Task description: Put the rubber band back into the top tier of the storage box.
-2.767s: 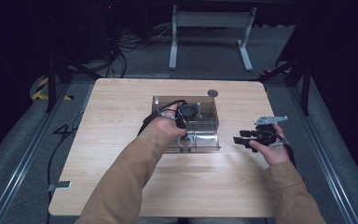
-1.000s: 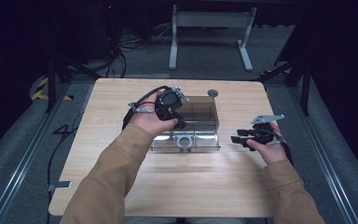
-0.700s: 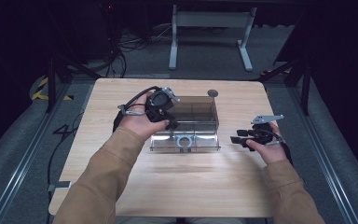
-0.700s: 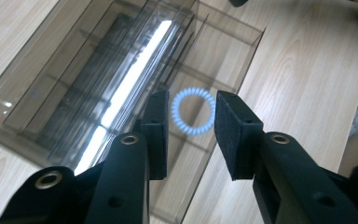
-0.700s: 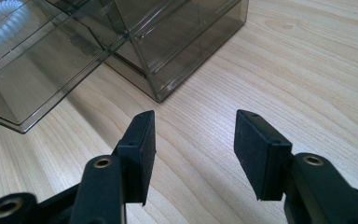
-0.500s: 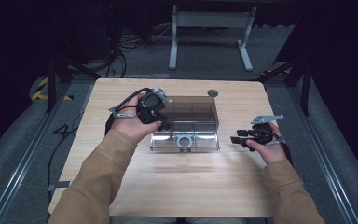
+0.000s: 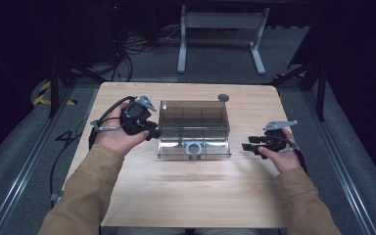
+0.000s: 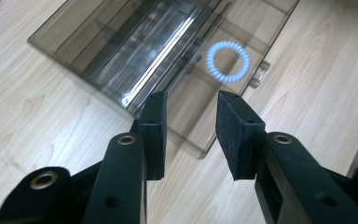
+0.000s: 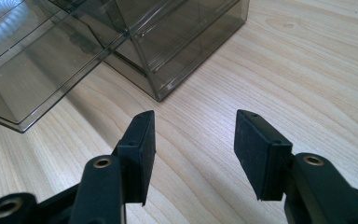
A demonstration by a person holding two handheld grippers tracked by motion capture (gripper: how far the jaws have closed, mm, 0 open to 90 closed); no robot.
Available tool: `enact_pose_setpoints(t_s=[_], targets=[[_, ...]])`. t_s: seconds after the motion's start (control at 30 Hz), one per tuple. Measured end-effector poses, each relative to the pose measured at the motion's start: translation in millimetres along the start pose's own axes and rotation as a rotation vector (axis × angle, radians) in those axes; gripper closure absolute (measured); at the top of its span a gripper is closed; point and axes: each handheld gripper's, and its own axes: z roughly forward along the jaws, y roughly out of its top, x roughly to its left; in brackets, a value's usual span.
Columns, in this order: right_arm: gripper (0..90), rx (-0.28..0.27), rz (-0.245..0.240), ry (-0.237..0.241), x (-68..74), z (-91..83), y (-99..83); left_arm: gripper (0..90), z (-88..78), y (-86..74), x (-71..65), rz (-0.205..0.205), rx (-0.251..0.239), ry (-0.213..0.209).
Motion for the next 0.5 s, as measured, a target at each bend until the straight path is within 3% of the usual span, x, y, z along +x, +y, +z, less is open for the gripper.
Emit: enact_pose_setpoints(t_s=[0.2, 0.5], targets=[[49.9, 0.001, 0.002, 0.001, 0.5, 0.0, -0.2, 63.2, -5.8, -16.8, 8.3, -0.042, -0.016, 0.016], [49.9, 0.007, 0.001, 0.000, 0.5, 1.1, -0.5, 63.5, -10.8, -48.7, 23.2, -0.132, -0.023, 0.077]])
